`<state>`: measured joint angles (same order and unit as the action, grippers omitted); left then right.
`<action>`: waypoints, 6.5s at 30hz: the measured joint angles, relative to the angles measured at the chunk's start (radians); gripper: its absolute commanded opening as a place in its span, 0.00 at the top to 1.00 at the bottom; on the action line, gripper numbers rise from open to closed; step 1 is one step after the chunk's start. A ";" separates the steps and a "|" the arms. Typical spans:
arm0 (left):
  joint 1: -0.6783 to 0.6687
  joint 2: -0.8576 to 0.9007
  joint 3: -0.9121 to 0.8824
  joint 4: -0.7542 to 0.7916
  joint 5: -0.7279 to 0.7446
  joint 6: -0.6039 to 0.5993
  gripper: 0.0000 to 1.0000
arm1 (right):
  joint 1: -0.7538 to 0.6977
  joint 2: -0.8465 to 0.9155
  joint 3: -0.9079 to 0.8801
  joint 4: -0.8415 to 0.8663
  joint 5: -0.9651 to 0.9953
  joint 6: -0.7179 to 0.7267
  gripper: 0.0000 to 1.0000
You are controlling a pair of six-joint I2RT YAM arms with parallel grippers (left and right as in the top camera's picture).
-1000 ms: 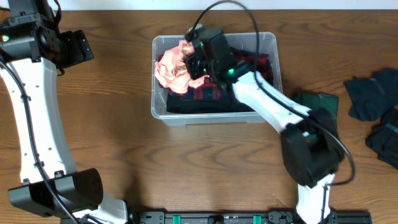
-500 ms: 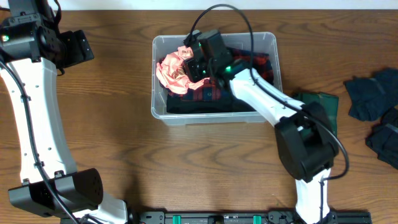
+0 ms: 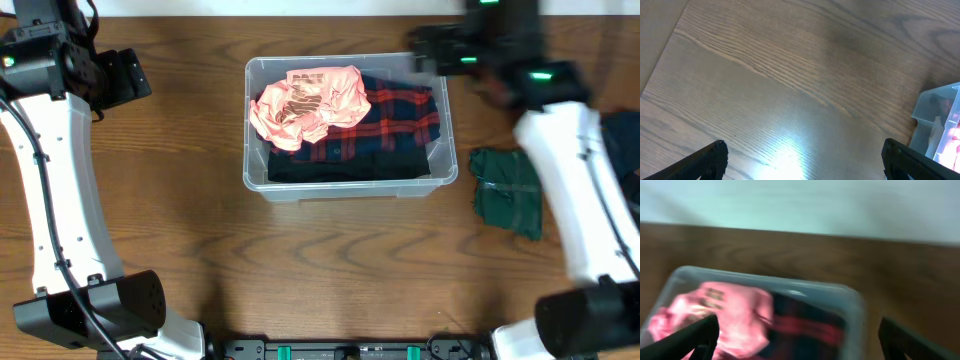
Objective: Pack container
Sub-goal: 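Move the right gripper to the green garment and grasp it, then lift the green garment and lower it into the bin's right side, then open the right gripper and move it to the dark navy garment, then grasp the dark navy garment and carry it over the bin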
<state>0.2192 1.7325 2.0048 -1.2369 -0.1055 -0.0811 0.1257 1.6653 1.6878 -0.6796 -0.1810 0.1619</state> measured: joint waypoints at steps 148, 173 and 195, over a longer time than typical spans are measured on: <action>0.000 0.001 -0.001 -0.001 0.000 0.000 0.02 | -0.079 0.068 0.082 -0.090 0.017 0.056 0.01; 0.000 0.001 -0.001 -0.001 0.000 0.000 0.02 | -0.778 0.229 0.005 -0.338 0.030 0.044 0.03; 0.000 0.001 -0.001 -0.001 0.000 0.000 0.02 | -0.789 0.464 -0.054 -0.229 0.114 0.062 0.12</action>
<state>0.2192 1.7336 2.0041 -1.2377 -0.1055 -0.0811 -0.6636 2.1296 1.6337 -0.9081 -0.0666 0.2237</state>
